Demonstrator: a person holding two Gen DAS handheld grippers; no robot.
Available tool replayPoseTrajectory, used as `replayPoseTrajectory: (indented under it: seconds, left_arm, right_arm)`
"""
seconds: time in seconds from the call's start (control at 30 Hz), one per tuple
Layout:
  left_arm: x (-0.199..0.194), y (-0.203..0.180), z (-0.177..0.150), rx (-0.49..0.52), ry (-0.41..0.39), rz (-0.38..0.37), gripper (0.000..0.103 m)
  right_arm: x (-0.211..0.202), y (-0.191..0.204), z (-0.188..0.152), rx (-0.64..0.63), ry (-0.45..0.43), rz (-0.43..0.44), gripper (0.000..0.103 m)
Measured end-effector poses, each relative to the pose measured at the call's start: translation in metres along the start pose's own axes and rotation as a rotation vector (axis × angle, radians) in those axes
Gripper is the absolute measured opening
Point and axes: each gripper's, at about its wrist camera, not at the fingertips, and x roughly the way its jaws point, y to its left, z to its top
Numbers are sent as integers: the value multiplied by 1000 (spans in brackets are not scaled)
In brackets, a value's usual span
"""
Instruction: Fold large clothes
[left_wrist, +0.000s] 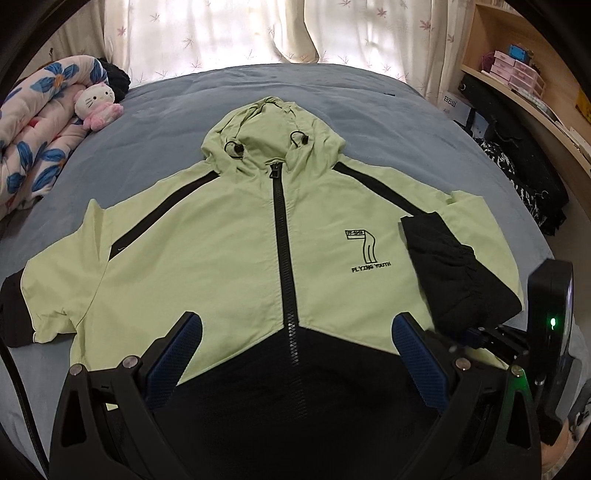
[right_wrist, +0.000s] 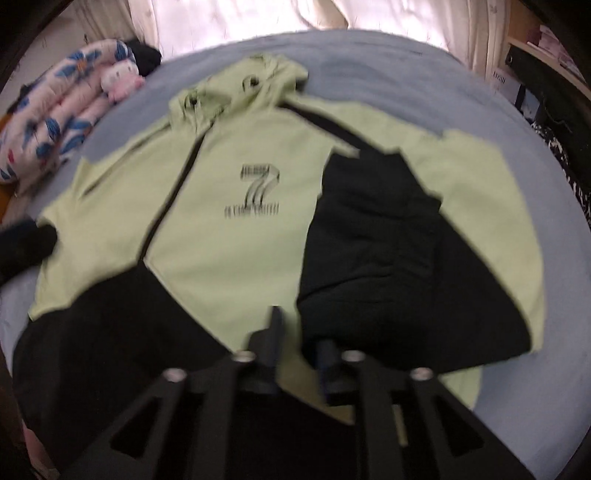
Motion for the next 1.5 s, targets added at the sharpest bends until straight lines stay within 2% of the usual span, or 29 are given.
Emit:
replayPoseTrajectory:
  seconds: [0.03,0.1,0.43,0.77,0.9,1.13,1.33,1.5]
  left_arm:
    - [0,1,-1,0,-1,-3,102]
    - [0,3,-1,-1,-4,-14,102]
    - [-13,-8,-7,36,-33,-43,102]
    - [-23,-24,-12,75,-46,-54,102]
    - [-24,-36,-13,112,-51,-51,102]
    - [-7,-66,-13,173,-12,-69,102]
    - [21,-107,-13,234,46,-100,102]
    - [45,-153,-15,348,60,-87,102]
  right_arm:
    - [-4,-1,-4,2,-9,7,53]
    - [-14,-1,-8,-6,-29,5,61]
    - [-40,19,-1,32,-121,27,61]
    - [-78,10,-13,116,-224,57,61]
    - [-88,3,-22,138,-263,30,61]
    - [-85,-26,-36,227,-243,-1,61]
    - [-82,-46,-48,276,-232,-7,61]
    - [-83,-61,-56,318,-223,-31,60]
